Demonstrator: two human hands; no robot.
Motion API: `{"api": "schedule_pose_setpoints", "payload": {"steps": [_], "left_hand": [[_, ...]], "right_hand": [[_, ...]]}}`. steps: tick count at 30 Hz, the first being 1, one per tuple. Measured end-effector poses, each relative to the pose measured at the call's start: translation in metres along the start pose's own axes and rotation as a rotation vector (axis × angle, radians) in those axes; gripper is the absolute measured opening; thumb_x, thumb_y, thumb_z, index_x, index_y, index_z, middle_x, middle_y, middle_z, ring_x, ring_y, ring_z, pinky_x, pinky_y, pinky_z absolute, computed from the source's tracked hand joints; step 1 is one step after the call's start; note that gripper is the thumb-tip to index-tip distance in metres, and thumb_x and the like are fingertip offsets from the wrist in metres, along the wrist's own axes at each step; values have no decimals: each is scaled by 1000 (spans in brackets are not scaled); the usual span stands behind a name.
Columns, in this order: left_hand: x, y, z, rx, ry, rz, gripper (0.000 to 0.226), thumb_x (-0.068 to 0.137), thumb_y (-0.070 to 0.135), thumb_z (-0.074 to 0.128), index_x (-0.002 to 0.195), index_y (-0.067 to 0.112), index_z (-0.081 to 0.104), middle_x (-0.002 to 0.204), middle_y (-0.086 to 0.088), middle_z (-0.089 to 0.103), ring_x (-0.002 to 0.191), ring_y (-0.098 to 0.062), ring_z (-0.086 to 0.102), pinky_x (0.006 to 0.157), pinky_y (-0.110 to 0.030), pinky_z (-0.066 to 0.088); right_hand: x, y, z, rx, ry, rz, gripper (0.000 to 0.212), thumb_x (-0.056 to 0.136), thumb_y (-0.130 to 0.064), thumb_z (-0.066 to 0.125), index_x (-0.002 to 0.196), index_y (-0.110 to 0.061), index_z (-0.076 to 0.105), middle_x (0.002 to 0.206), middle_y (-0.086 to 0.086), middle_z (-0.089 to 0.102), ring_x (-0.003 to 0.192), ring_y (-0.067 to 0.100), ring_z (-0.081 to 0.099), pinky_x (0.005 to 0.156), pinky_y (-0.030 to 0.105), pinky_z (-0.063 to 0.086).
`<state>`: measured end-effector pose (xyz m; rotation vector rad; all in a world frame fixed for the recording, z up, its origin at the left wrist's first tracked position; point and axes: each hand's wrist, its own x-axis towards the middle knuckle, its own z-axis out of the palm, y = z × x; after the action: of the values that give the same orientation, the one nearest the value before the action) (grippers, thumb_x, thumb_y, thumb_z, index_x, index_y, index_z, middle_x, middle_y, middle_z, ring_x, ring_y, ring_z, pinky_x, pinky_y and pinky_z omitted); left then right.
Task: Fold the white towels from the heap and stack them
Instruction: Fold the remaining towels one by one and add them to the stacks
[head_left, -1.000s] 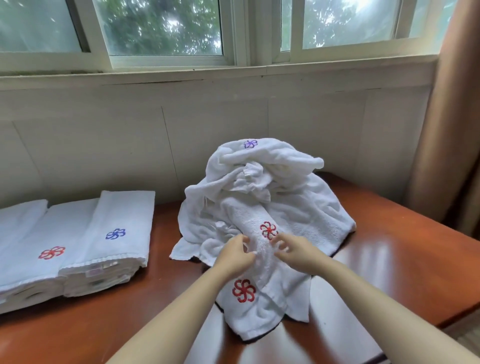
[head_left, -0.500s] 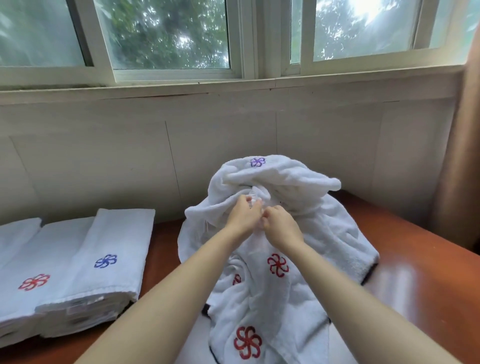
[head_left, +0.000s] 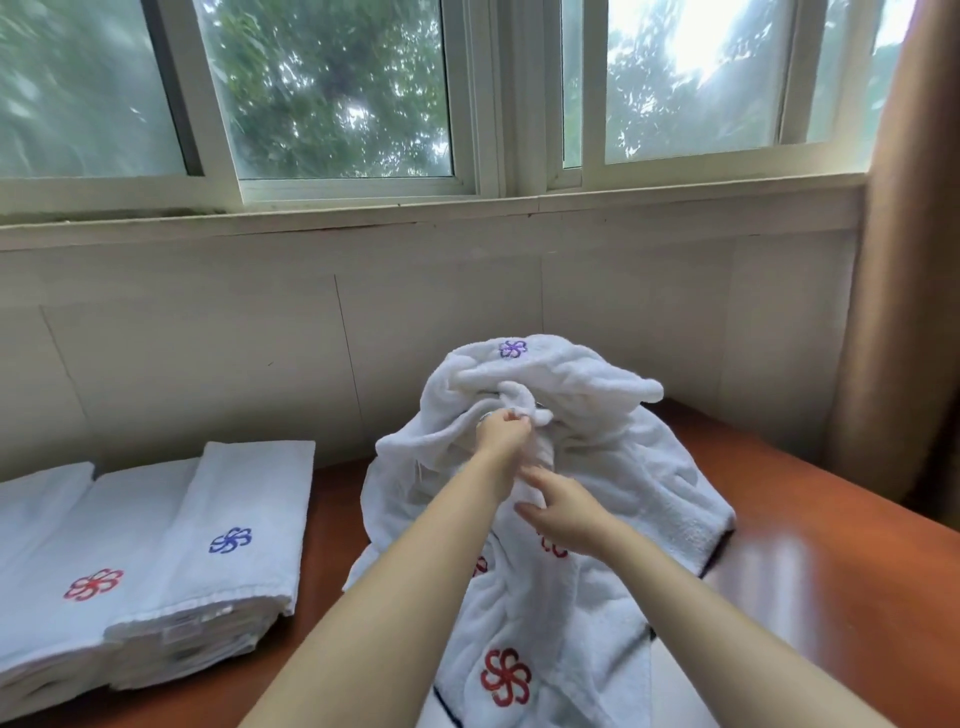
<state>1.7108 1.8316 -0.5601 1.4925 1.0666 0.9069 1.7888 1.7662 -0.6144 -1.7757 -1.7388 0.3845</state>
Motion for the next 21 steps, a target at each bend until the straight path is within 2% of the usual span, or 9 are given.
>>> {"api": "schedule_pose_setpoints", "payload": {"steps": [2, 4, 6, 8, 11, 13, 15, 18, 21], "left_hand": [[-6, 1, -13, -122, 6, 75, 19, 100, 14, 38, 110, 10, 53, 94, -4, 57, 88, -19, 54, 72, -30, 45], [-18, -7, -37, -229, 63, 101, 16, 101, 10, 36, 103, 11, 51, 92, -3, 56, 84, -16, 53, 74, -30, 47], [-32, -23, -67, -284, 155, 106, 21, 101, 6, 35, 90, 13, 51, 83, -1, 54, 73, -12, 48, 64, -25, 42], [-49, -36, -97, -342, 210, 91, 24, 101, 3, 34, 86, 12, 50, 78, -1, 52, 69, -12, 44, 62, -24, 38], [-78, -44, -126, -452, 190, 31, 25, 103, 6, 32, 87, 9, 51, 83, -5, 55, 71, -15, 49, 63, -26, 43], [-95, -38, -136, -455, 158, 16, 26, 103, 8, 32, 89, 10, 54, 88, -8, 58, 75, -18, 53, 64, -28, 45], [-109, -26, -142, -445, 148, 44, 25, 103, 8, 33, 95, 9, 56, 91, -9, 60, 77, -19, 55, 63, -27, 47], [-123, 2, -152, -430, 116, 97, 28, 101, 4, 32, 84, 12, 53, 80, -7, 57, 60, -14, 54, 47, -21, 43], [-132, 28, -167, -525, 70, 123, 28, 95, -1, 34, 74, 12, 48, 73, -7, 54, 59, -19, 52, 48, -23, 44]], "right_hand": [[-6, 1, -6, 11, 44, 29, 43, 93, -16, 50, 135, -12, 52, 141, 1, 50, 133, 13, 41, 108, 23, 30], [-13, 1, -15, 11, 149, 58, 33, 92, -12, 50, 122, -12, 64, 127, 2, 62, 121, 14, 54, 101, 24, 40], [-17, -1, -24, 46, 277, 87, 32, 90, -7, 50, 119, -11, 64, 119, 4, 66, 112, 18, 59, 95, 28, 45], [-20, -8, -31, 75, 329, 93, 37, 89, -5, 50, 124, -11, 58, 120, 5, 63, 113, 19, 57, 94, 29, 45], [-23, -30, -29, -21, 245, 89, 54, 87, -10, 51, 140, -14, 40, 131, 6, 53, 121, 22, 50, 95, 26, 40], [-26, -46, -20, -160, 187, 109, 72, 87, -19, 52, 150, -26, 17, 135, 10, 42, 124, 28, 43, 100, 36, 39], [-29, -63, -9, -322, 188, 121, 81, 89, -31, 52, 147, -47, -2, 134, 14, 30, 120, 35, 40, 100, 44, 36], [-26, -90, 1, -489, 287, 118, 79, 90, -43, 50, 141, -57, -7, 135, 17, 21, 114, 37, 39, 98, 45, 37], [-15, -111, 0, -673, 338, 140, 80, 87, -44, 55, 147, -45, 2, 131, 15, 23, 112, 32, 40, 90, 38, 40]]}}
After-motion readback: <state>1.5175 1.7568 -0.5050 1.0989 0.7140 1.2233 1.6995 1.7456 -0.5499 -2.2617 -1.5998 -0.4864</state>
